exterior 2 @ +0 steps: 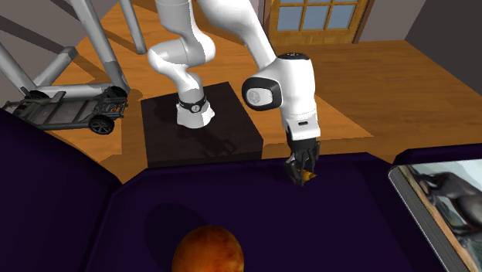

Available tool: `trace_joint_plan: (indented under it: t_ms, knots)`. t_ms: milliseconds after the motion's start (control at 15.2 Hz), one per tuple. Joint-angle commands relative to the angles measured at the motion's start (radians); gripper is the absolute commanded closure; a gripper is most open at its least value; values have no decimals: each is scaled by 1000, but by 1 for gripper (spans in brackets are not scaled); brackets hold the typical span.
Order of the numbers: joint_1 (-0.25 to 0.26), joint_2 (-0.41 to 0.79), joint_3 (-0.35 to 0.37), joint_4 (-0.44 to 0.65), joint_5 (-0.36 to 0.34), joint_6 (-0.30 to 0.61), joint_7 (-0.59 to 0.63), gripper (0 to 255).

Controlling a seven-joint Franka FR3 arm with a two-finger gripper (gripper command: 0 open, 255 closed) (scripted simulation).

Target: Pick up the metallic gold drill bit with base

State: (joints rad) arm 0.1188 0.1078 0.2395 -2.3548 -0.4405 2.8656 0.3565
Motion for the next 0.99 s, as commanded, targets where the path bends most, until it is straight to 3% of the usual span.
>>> trace_joint_plan:
  t_ms: [0, 594, 924]
  knots:
    - [-5, -19, 11, 3, 34, -20, -28, 255]
    - [-10, -110, 34, 28, 174, -126, -145, 255]
    - [-7, -138, 35, 42, 210, -166, -176, 255]
